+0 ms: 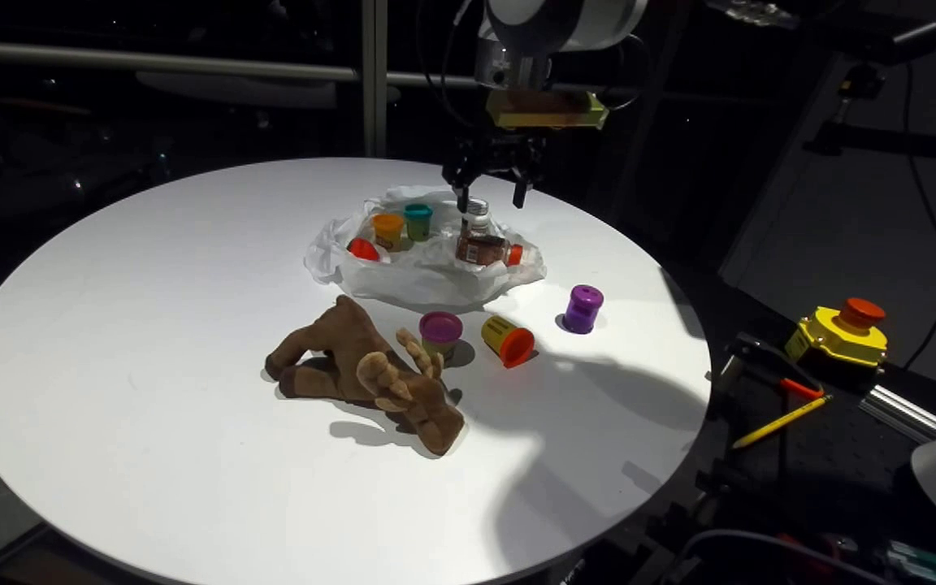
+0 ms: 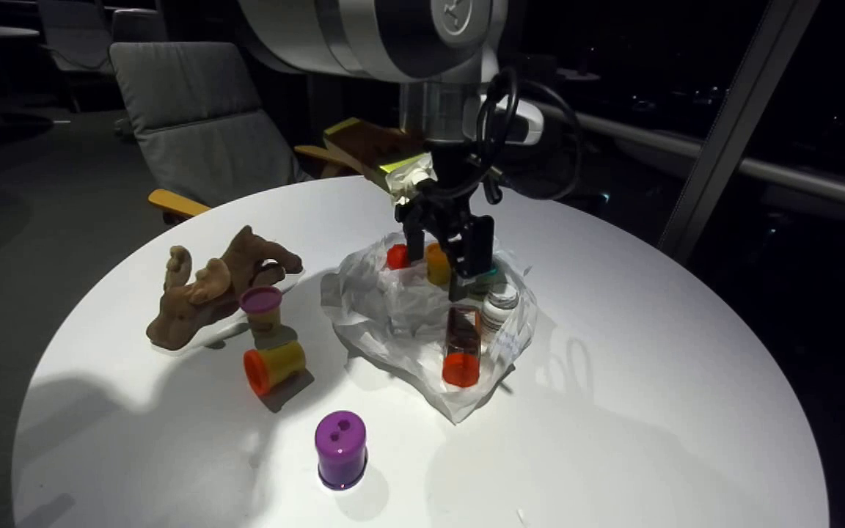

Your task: Remove the objects in the plastic and put them on the table

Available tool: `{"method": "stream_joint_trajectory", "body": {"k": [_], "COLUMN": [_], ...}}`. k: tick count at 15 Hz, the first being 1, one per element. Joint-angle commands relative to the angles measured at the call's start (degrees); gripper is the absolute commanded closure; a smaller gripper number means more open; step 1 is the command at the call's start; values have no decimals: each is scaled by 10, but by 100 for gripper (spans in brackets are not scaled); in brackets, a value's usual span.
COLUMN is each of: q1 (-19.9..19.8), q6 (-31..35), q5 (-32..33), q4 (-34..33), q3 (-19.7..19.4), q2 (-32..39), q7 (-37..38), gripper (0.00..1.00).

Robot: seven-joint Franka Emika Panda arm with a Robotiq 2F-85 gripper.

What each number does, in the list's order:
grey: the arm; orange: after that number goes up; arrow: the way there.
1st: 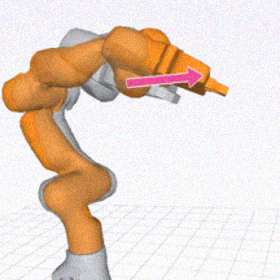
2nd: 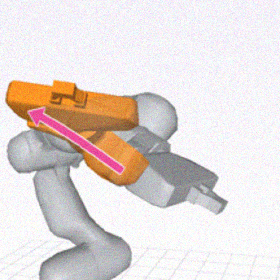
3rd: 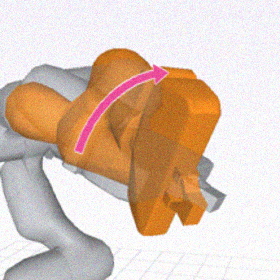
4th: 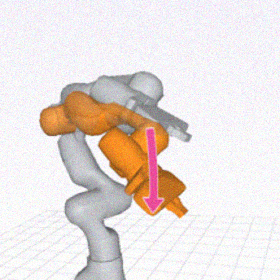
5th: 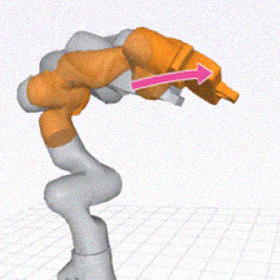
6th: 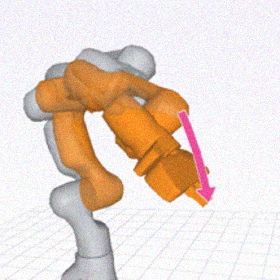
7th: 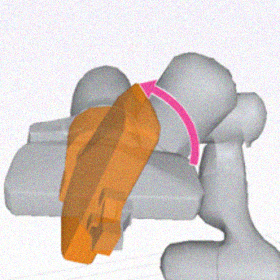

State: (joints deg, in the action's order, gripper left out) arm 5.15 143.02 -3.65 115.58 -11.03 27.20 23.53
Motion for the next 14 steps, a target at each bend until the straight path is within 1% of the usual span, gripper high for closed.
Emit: {"method": "stream_joint_trajectory", "body": {"k": [1, 3, 7, 10, 14], "q1": [-55, -67, -75, -75, -59], "q6": [-92, -103, -68, -47, -17], "q5": [-68, -93, -109, -107, -88], "q4": [-129, -162, -194, -210, -211], "q3": [39, 38, 26, 22, 4], "q2": [83, 110, 142, 159, 159], "q7": [12, 37, 81, 105, 153], "gripper": [0, 0, 0, 0, 0]}}
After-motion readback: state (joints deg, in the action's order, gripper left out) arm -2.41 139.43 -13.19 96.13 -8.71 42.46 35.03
